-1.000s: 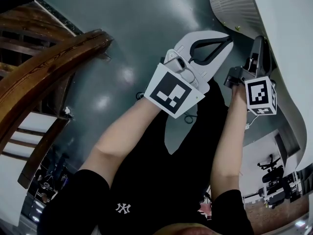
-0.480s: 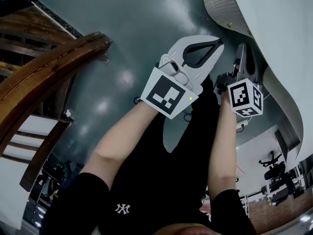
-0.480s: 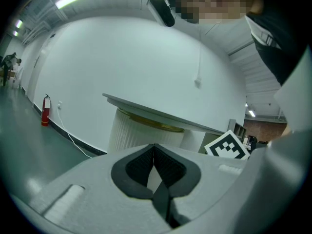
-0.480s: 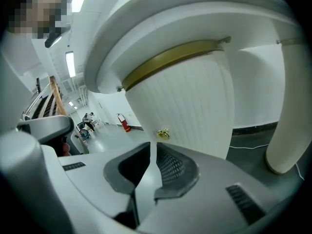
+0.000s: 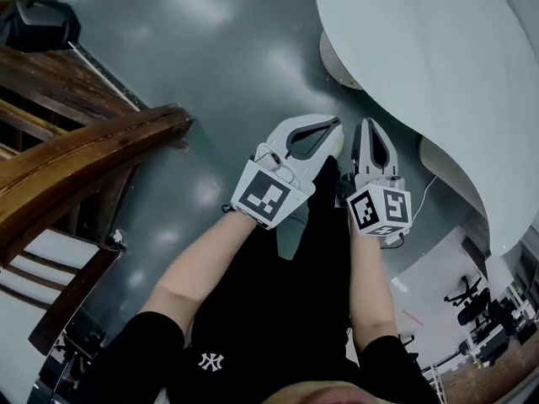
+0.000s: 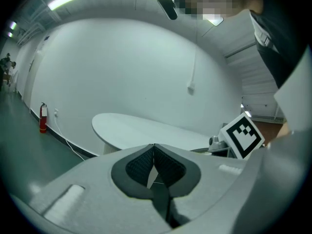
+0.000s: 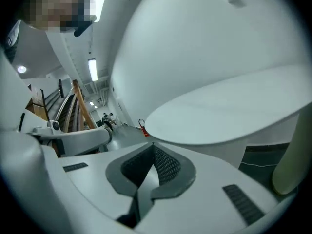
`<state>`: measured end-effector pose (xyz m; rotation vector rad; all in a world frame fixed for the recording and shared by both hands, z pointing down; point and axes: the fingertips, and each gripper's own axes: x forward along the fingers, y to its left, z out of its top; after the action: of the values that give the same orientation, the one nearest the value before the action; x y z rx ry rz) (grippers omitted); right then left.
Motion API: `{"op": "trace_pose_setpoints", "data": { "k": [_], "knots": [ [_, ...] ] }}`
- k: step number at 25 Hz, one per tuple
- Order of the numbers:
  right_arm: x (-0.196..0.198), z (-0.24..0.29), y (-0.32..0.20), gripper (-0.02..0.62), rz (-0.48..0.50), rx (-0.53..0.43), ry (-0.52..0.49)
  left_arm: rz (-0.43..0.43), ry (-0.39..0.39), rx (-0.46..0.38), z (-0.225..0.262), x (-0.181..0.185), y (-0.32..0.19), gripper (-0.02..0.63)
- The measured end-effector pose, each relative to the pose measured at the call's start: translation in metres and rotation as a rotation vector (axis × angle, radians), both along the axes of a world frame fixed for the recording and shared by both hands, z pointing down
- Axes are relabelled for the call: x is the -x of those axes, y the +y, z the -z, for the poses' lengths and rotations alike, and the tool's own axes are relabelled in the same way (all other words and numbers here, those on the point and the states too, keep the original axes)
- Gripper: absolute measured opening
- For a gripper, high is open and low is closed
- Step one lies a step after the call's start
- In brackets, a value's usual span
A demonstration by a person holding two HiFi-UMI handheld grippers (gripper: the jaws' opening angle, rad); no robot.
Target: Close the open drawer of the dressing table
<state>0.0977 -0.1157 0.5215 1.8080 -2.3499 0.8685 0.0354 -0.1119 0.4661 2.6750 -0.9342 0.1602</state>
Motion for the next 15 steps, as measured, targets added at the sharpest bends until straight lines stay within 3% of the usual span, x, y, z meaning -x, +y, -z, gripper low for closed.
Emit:
{"op": "trace_pose_setpoints", "data": {
  "k": [15],
  "knots": [
    [0.027,0.213,0.038,0.015,0.12,-0.202,0.018,-0.005,0.028,-0.038,0.179,0.015,0.048,0.011]
  ]
}}
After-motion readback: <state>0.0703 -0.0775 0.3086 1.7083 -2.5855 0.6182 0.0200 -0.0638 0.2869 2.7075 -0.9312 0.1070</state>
